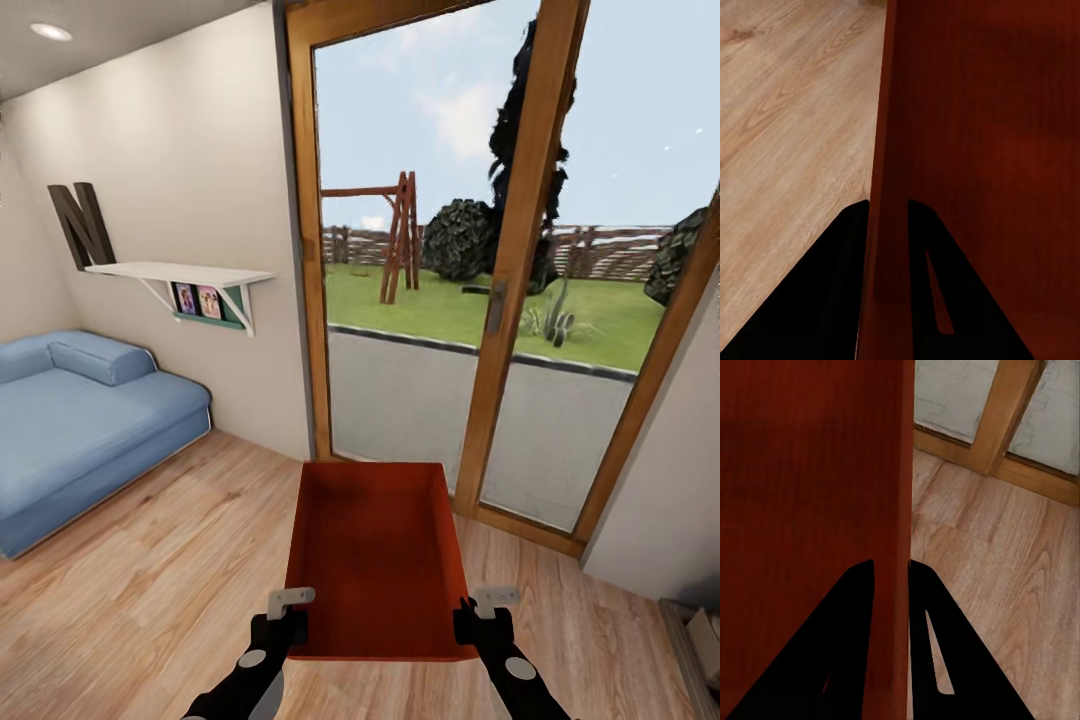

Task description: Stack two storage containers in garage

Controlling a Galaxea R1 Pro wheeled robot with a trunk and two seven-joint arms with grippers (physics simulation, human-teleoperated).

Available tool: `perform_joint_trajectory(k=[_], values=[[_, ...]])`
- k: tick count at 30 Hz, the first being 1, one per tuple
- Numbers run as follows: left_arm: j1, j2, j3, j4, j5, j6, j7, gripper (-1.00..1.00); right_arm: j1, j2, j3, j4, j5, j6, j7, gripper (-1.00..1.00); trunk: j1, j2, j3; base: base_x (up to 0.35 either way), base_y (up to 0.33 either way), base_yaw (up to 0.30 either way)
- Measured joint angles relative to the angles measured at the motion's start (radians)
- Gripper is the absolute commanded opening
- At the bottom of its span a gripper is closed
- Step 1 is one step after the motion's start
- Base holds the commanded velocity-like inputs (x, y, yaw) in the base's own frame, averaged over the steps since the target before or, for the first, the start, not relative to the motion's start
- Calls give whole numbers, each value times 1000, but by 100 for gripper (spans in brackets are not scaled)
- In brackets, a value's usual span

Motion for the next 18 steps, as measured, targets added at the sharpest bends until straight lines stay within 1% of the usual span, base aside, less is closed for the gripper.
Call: perform_joint_trajectory(k=[15, 18], values=[[0, 0, 0, 1, 1, -1, 0, -100, 0, 0, 0, -1, 1, 1, 0, -100, -58, 105, 71, 0, 0, 0], [0, 0, 0, 1, 2, -1, 0, -100, 0, 0, 0, -1, 1, 1, 0, -100, -58, 106, 76, 0, 0, 0]])
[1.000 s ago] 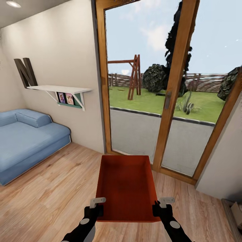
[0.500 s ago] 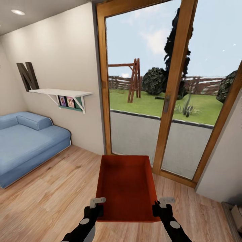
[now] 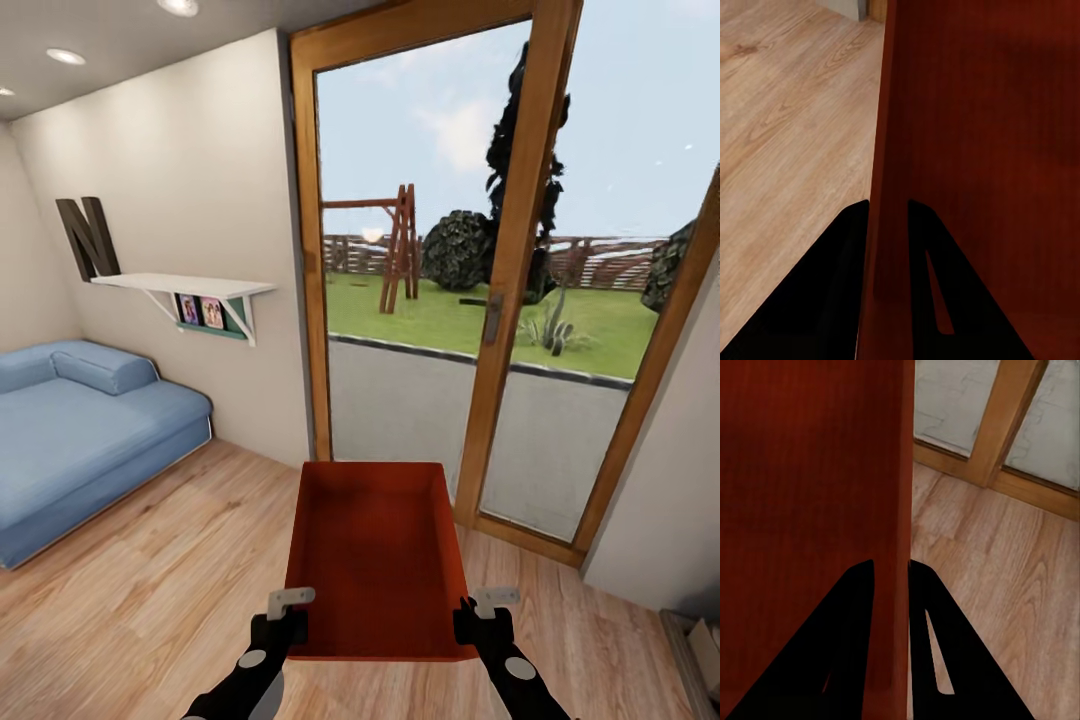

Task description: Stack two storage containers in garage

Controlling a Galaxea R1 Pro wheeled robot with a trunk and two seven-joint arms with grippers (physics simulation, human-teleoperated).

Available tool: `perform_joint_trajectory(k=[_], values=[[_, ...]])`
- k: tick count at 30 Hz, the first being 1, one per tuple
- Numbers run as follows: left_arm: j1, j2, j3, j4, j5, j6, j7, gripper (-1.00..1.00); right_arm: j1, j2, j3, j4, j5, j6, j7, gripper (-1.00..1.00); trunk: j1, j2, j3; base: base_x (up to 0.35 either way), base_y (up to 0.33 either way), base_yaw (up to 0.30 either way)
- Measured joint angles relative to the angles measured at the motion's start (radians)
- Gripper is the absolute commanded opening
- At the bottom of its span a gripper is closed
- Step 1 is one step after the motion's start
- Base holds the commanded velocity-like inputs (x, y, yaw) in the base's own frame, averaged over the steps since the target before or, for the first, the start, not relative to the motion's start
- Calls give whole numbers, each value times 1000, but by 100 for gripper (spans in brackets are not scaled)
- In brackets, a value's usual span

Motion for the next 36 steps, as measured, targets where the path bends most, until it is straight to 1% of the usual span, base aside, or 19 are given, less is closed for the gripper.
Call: perform_joint_trajectory(k=[11, 16, 31, 36], values=[[0, 0, 0, 1, 1, -2, 0, -100, 0, 0, 0, 0, 0, 0, 0, -100, 0, 0, 18, 0, 0, 0], [0, 0, -1, 0, 2, -1, 0, -100, 0, 0, 0, 0, 0, 0, 0, -100, -19, 35, 40, 0, 0, 0], [0, 0, -2, 5, 5, -1, 1, -100, -1, 0, -1, 5, 2, 0, 2, -100, -76, 139, 87, 0, 0, 0], [0, 0, -2, 6, 5, -1, 1, -100, -1, 0, -1, 6, 2, 0, 2, -100, -77, 139, 87, 0, 0, 0]])
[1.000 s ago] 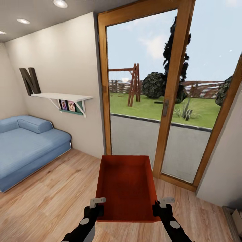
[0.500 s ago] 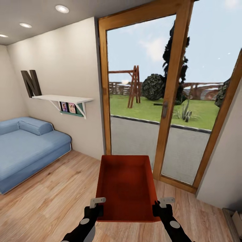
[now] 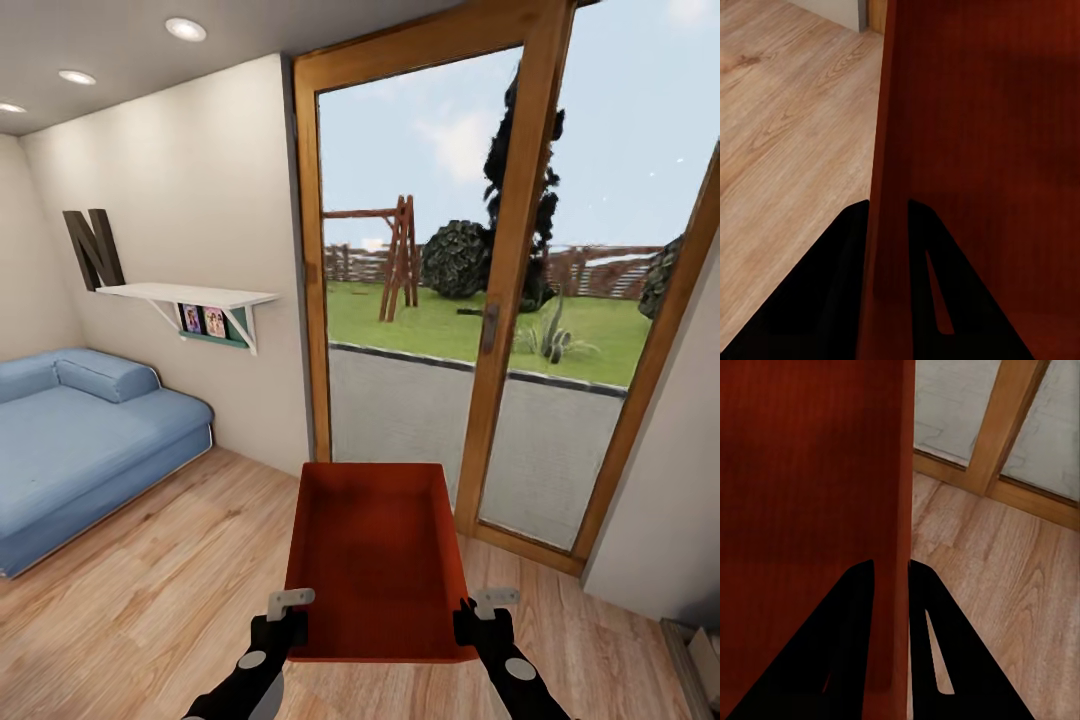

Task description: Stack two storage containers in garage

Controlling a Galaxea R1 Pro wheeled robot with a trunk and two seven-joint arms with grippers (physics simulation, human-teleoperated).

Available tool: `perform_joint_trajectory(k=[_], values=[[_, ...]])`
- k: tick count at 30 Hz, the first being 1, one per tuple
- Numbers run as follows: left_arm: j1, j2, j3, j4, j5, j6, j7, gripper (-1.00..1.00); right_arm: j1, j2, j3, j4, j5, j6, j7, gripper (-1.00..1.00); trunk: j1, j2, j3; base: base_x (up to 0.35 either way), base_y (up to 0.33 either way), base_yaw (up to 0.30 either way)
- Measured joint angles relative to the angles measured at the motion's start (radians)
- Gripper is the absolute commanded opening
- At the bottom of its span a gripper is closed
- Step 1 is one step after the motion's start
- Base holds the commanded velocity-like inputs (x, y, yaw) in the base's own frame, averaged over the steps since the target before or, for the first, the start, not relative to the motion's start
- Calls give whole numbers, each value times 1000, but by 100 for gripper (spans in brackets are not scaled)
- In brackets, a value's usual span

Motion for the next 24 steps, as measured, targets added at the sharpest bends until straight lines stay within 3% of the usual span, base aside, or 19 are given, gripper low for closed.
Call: perform_joint_trajectory(k=[14, 24], values=[[0, 0, 0, 1, 0, 0, 0, -100, 0, 0, 0, 0, 0, 1, 0, -100, 0, 0, 0, 0, 0, 0], [0, 0, 1, 2, 0, -2, 0, -100, 0, 0, 1, 0, 0, 1, 0, -100, 0, 0, 13, 0, 0, 0]])
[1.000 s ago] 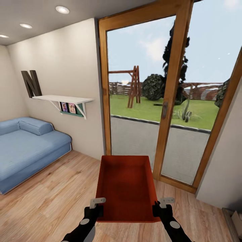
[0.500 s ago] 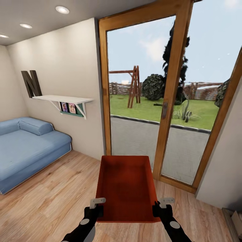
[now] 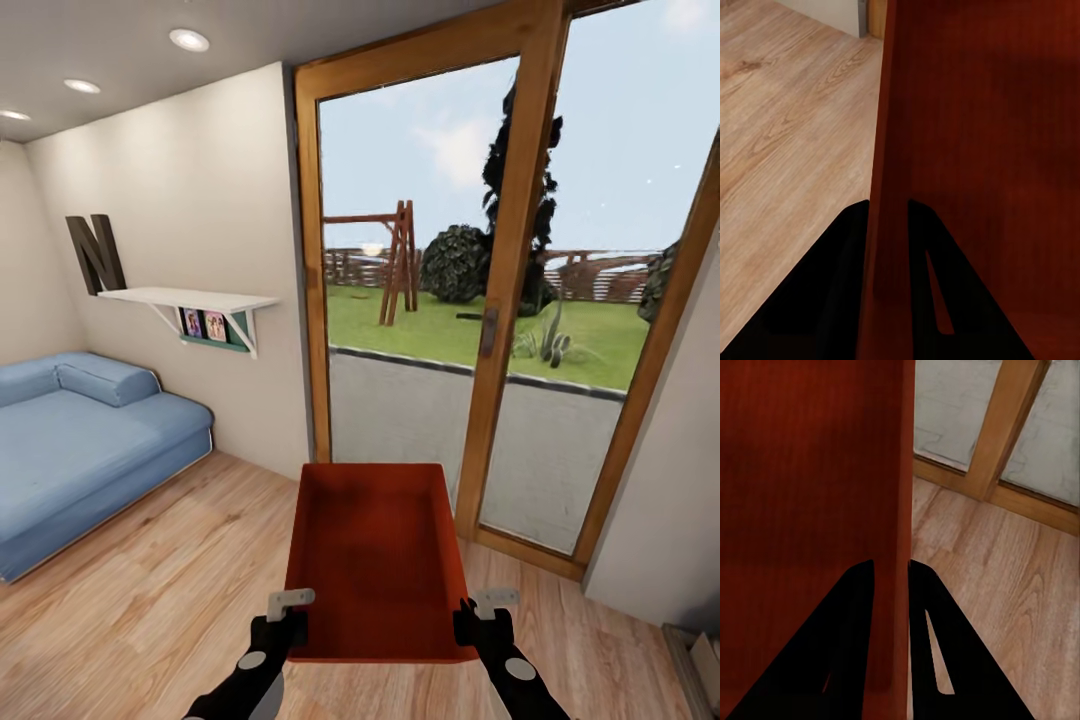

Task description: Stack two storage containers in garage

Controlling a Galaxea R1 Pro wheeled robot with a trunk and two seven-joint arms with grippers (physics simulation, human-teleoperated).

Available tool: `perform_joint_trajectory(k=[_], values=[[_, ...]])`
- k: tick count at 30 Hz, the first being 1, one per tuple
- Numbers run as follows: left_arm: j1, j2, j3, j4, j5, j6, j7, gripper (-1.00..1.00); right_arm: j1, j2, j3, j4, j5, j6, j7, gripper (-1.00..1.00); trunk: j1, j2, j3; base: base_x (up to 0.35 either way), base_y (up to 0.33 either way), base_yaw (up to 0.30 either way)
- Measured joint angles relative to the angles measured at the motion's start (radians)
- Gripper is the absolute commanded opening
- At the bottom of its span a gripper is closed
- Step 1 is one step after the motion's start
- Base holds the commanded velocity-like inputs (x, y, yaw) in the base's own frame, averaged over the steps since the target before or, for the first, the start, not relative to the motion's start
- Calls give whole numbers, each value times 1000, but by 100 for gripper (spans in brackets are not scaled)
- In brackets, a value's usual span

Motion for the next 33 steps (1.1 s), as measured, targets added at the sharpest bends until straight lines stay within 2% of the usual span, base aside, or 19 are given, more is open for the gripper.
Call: perform_joint_trajectory(k=[14, 23, 33], values=[[0, 0, 2, 7, 0, -2, 0, -100, 0, 0, 1, 6, 0, -1, 0, -100, 0, 0, 21, 0, 0, 0], [-1, 0, 2, 8, 0, -2, 0, -100, 0, 0, 0, 6, 0, -1, -1, -100, 0, 0, 23, 0, 0, 4], [-1, 0, 2, 8, -1, -2, 0, -100, 0, 0, 1, 7, 1, -1, -1, -100, 0, 0, 23, 0, 0, 257]])
